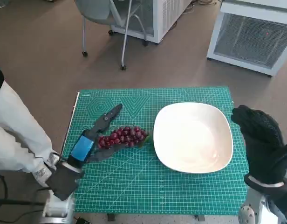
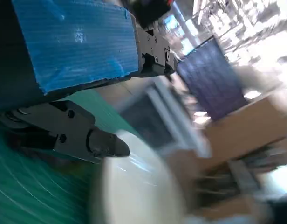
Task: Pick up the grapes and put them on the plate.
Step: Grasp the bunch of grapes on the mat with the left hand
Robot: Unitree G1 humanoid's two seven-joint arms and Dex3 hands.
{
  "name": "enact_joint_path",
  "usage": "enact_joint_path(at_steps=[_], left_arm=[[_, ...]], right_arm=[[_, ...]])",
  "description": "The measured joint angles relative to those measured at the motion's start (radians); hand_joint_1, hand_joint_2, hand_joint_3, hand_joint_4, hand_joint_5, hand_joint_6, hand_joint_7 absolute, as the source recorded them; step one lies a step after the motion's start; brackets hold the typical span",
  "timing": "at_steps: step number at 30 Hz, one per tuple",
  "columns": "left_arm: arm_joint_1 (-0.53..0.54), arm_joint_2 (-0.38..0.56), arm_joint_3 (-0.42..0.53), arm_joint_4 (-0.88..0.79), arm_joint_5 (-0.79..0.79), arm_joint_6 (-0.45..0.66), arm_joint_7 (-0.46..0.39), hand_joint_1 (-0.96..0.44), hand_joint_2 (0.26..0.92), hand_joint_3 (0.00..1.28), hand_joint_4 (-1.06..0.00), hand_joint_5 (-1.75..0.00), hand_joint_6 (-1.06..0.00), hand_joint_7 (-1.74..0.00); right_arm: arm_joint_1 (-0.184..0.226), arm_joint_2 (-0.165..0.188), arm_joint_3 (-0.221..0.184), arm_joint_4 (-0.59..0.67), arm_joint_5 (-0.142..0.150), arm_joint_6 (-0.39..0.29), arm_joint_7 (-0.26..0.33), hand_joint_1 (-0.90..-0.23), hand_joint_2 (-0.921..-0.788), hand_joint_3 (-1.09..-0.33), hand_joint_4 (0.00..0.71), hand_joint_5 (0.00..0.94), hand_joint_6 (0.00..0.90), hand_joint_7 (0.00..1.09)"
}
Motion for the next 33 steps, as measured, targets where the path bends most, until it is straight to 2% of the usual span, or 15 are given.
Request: enact_joint_path(at_steps=[5, 13, 24, 33], left_arm=[[-0.003, 0.059, -0.045, -0.109, 0.220, 0.127, 0.023, -0.38, 0.753, 0.00, 0.00, 0.00, -0.11, -0.03], [-0.041, 0.088, -0.175, -0.182, 0.504, 0.373, 0.008, -0.48, 0.746, 0.00, 0.00, 0.00, -0.15, -0.03], [-0.138, 0.071, -0.307, -0.097, 0.566, 0.491, -0.003, -0.53, 0.758, 0.01, 0.00, 0.00, -0.18, -0.03], [-0.205, 0.049, -0.362, -0.002, 0.556, 0.547, -0.032, -0.51, 0.760, 0.00, 0.00, 0.00, -0.18, -0.02]], right_arm=[[-0.001, 0.000, -0.001, 0.001, 0.000, 0.000, 0.000, -0.406, -0.921, -0.553, 0.581, 0.174, 0.305, 0.73], [-0.004, 0.000, -0.002, 0.012, 0.000, 0.000, 0.000, -0.406, -0.921, -0.554, 0.584, 0.168, 0.305, 0.73], [-0.004, 0.000, -0.004, 0.021, -0.001, -0.009, 0.000, -0.404, -0.921, -0.557, 0.587, 0.162, 0.301, 0.74], [-0.005, -0.001, -0.009, 0.023, 0.000, -0.011, 0.001, -0.406, -0.921, -0.557, 0.590, 0.157, 0.301, 0.74]])
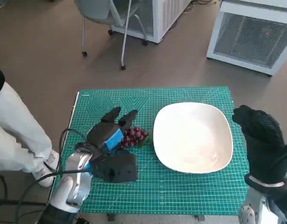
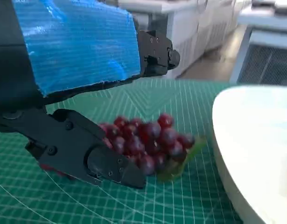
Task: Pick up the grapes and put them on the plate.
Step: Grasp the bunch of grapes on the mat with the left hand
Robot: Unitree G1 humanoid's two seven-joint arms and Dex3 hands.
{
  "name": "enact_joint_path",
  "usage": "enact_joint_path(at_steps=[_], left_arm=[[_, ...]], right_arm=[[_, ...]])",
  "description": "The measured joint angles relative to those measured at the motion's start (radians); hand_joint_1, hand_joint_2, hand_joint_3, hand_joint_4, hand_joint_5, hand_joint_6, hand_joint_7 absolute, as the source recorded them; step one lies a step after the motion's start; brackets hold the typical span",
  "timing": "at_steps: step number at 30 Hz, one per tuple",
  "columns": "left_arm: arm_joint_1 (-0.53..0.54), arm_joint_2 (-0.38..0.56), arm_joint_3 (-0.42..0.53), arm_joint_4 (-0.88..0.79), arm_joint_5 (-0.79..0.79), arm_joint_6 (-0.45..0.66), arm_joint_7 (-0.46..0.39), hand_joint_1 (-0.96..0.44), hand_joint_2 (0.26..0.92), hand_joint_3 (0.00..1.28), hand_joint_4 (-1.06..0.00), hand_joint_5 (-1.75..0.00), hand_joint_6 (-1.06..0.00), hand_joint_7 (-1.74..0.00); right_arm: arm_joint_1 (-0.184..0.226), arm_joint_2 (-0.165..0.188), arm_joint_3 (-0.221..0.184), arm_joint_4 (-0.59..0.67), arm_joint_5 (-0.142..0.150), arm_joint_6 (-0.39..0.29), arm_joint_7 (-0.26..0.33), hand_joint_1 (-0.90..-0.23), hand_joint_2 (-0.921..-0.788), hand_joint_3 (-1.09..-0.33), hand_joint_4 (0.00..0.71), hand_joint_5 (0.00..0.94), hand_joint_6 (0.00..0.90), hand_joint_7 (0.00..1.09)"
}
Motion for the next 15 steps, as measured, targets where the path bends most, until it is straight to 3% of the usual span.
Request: enact_joint_path(at_steps=[15], left_arm=[[-0.184, -0.056, -0.083, 0.302, -0.010, 0.060, -0.004, -0.47, 0.762, 0.00, 0.00, 0.00, -0.17, -0.01]], right_arm=[[-0.005, 0.000, -0.002, 0.014, 0.000, -0.003, 0.004, -0.405, -0.921, -0.556, 0.596, 0.150, 0.302, 0.74]])
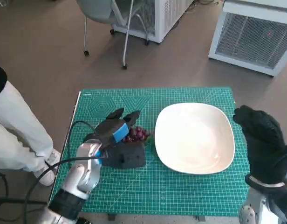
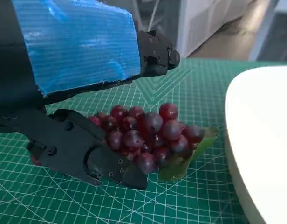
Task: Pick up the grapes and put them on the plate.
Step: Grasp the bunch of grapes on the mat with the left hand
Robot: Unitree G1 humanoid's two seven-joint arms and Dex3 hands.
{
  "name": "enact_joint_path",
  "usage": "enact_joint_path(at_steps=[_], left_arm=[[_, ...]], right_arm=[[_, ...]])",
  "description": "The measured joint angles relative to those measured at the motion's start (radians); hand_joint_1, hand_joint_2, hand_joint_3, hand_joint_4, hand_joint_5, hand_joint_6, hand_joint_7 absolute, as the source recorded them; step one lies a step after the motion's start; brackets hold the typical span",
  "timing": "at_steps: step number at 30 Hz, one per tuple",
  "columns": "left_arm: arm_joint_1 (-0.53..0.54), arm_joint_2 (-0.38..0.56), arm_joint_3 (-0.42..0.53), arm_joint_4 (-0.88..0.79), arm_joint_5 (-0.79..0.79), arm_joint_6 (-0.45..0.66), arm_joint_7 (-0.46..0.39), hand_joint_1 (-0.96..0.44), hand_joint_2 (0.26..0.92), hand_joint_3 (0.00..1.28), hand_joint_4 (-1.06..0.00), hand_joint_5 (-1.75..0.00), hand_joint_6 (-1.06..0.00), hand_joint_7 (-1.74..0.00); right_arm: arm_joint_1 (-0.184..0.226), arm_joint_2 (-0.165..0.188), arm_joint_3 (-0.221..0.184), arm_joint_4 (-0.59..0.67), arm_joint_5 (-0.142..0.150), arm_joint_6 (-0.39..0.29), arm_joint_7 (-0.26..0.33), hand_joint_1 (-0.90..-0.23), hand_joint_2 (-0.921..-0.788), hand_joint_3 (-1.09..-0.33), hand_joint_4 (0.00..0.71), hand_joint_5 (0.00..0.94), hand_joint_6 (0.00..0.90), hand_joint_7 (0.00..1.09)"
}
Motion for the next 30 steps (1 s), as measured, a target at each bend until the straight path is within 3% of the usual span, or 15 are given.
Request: enact_joint_path(at_steps=[13, 30], left_arm=[[-0.168, -0.080, -0.068, 0.378, -0.015, 0.008, 0.047, -0.47, 0.767, 0.00, 0.00, 0.00, -0.17, 0.00], [-0.231, -0.099, -0.097, 0.544, -0.065, -0.033, 0.081, -0.46, 0.771, 0.00, 0.00, 0.00, -0.17, 0.00]], right_arm=[[-0.003, 0.001, 0.000, 0.005, 0.000, -0.004, 0.006, -0.410, -0.921, -0.557, 0.599, 0.145, 0.303, 0.73], [-0.002, 0.001, -0.002, 0.003, 0.004, -0.004, 0.007, -0.410, -0.921, -0.559, 0.601, 0.139, 0.300, 0.74]])
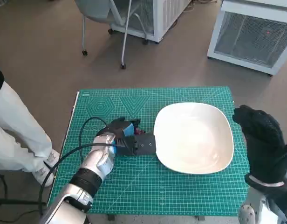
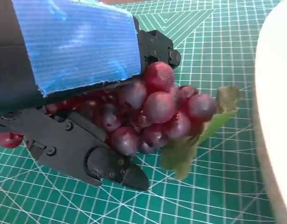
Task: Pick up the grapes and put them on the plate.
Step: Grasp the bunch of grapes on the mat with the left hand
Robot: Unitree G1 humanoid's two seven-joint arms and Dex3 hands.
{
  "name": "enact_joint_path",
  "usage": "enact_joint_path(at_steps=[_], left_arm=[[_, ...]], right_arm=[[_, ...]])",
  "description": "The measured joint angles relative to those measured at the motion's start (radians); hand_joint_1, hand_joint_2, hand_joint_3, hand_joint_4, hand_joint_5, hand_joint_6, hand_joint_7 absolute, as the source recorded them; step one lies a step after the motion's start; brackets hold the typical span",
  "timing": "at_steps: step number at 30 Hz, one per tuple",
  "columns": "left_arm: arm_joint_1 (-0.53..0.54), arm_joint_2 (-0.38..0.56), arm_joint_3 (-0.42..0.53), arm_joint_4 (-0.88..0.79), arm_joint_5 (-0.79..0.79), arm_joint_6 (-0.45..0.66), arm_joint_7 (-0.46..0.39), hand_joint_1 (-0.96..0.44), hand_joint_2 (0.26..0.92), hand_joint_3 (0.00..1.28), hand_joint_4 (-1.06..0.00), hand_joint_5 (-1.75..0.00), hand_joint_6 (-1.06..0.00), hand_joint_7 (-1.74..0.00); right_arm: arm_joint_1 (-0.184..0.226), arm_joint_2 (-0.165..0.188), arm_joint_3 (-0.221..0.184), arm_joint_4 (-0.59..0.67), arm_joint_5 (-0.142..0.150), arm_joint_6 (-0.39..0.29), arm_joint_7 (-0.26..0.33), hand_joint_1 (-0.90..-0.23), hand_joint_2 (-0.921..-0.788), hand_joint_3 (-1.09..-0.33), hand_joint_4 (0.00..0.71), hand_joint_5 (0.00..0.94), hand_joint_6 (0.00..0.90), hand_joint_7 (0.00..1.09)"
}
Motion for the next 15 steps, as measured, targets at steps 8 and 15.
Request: enact_joint_path(at_steps=[8, 15], left_arm=[[-0.021, -0.003, -0.014, 0.048, -0.013, -0.006, 0.022, -0.46, 0.780, 0.01, 0.00, 0.00, -0.18, -0.01], [-0.040, -0.011, -0.020, 0.090, -0.017, -0.006, 0.054, -0.30, 0.806, 0.01, -0.13, -0.04, -0.27, -0.03]], right_arm=[[0.000, 0.000, 0.000, 0.000, -0.001, 0.000, 0.000, -0.410, -0.921, -0.559, 0.602, 0.137, 0.298, 0.74], [0.000, 0.000, 0.001, 0.000, -0.001, 0.000, 0.000, -0.410, -0.921, -0.560, 0.603, 0.135, 0.297, 0.74]])
